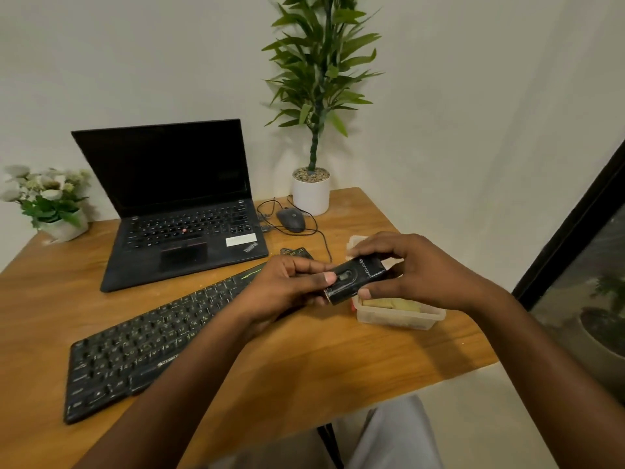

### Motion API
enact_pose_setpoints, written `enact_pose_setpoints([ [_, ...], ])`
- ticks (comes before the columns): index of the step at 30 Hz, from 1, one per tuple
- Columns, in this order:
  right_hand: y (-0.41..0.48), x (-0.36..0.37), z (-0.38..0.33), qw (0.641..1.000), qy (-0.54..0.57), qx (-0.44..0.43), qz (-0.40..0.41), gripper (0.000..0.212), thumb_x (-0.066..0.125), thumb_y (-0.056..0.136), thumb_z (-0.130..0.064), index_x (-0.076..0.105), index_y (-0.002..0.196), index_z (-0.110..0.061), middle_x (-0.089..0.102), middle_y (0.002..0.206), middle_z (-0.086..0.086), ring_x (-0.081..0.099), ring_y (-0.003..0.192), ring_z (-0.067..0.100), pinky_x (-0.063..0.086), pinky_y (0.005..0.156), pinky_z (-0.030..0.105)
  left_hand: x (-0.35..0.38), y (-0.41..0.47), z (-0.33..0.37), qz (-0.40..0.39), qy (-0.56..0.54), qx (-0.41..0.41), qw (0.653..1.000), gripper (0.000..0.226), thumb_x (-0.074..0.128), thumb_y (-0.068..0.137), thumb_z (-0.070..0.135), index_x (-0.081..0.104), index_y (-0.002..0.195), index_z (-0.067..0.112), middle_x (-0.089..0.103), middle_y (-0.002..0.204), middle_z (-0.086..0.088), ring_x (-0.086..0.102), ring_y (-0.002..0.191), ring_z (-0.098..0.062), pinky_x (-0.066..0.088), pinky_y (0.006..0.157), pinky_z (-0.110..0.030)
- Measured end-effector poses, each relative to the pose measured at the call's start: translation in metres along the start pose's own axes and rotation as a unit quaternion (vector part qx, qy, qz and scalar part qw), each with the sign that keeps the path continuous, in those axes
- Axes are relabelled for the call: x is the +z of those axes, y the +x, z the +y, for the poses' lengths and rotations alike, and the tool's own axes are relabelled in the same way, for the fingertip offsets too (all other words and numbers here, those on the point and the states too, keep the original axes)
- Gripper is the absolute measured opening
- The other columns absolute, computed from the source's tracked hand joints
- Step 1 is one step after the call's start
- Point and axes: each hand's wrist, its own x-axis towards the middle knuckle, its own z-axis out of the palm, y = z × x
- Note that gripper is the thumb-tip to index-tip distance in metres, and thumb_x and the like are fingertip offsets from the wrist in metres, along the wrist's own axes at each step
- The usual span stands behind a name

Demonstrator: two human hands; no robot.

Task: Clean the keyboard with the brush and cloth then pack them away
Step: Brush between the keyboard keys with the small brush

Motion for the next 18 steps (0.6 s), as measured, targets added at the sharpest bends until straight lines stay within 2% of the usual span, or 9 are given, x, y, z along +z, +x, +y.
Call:
enact_pose_setpoints([
  [2,0.003,0.014,-0.004,0.996,0.078,0.039,0.028,0.083,0.097,0.072,-0.032,0.058,0.144,-0.046,0.066,0.13,-0.017,0.069,0.118,0.008,0.063,0.092,0.031,-0.004,-0.012,-0.001,0.024,-0.043,0.001,0.999,0.037,0.079,0.082,0.014,0.075,0.116,0.0,0.076,0.113,-0.019,0.068,0.086,-0.026,0.06,0.072,-0.023],
  [4,0.008,0.032,-0.01,0.98,0.168,0.089,0.058,0.085,0.094,0.071,-0.038,0.055,0.147,-0.041,0.069,0.128,-0.009,0.074,0.11,0.013,0.063,0.088,0.032,-0.008,-0.023,-0.003,0.059,-0.077,-0.001,0.995,0.039,0.08,0.079,0.014,0.076,0.115,0.001,0.077,0.111,-0.019,0.07,0.083,-0.024,0.061,0.071,-0.024],
  [6,0.014,0.051,-0.018,0.953,0.267,0.127,0.063,0.066,0.089,0.074,-0.036,0.064,0.135,-0.026,0.075,0.122,0.005,0.078,0.103,0.018,0.064,0.079,0.032,-0.011,-0.032,-0.006,0.088,-0.098,0.001,0.991,0.041,0.082,0.079,0.014,0.075,0.116,0.0,0.077,0.11,-0.02,0.07,0.089,-0.03,0.061,0.073,-0.025],
  [8,0.022,0.07,-0.025,0.932,0.328,0.147,0.044,0.05,0.085,0.08,-0.032,0.07,0.124,-0.013,0.078,0.12,0.011,0.078,0.102,0.022,0.065,0.077,0.033,-0.015,-0.041,-0.008,0.12,-0.113,0.009,0.986,0.039,0.082,0.079,0.013,0.075,0.116,0.0,0.077,0.109,-0.02,0.07,0.096,-0.034,0.062,0.076,-0.026],
  [12,0.035,0.096,-0.034,0.917,0.372,0.143,0.022,0.038,0.081,0.09,-0.018,0.072,0.126,-0.007,0.079,0.119,0.012,0.078,0.103,0.028,0.066,0.081,0.032,-0.027,-0.059,-0.009,0.175,-0.126,0.015,0.976,0.035,0.083,0.081,0.009,0.075,0.114,0.002,0.078,0.105,-0.017,0.074,0.095,-0.03,0.062,0.084,-0.032],
  [16,0.044,0.112,-0.045,0.916,0.376,0.14,-0.002,0.034,0.079,0.09,-0.005,0.071,0.123,-0.004,0.079,0.116,0.015,0.079,0.096,0.026,0.065,0.078,0.029,-0.045,-0.075,-0.013,0.195,-0.122,0.011,0.973,0.039,0.085,0.078,0.01,0.075,0.115,0.001,0.078,0.107,-0.017,0.074,0.105,-0.037,0.062,0.085,-0.035],
  [18,0.049,0.119,-0.05,0.918,0.369,0.144,-0.003,0.034,0.08,0.089,-0.003,0.072,0.121,-0.003,0.079,0.116,0.017,0.078,0.097,0.028,0.066,0.079,0.031,-0.052,-0.083,-0.013,0.197,-0.122,0.011,0.973,0.039,0.084,0.079,0.011,0.075,0.116,0.0,0.078,0.107,-0.016,0.075,0.104,-0.036,0.062,0.086,-0.035],
])
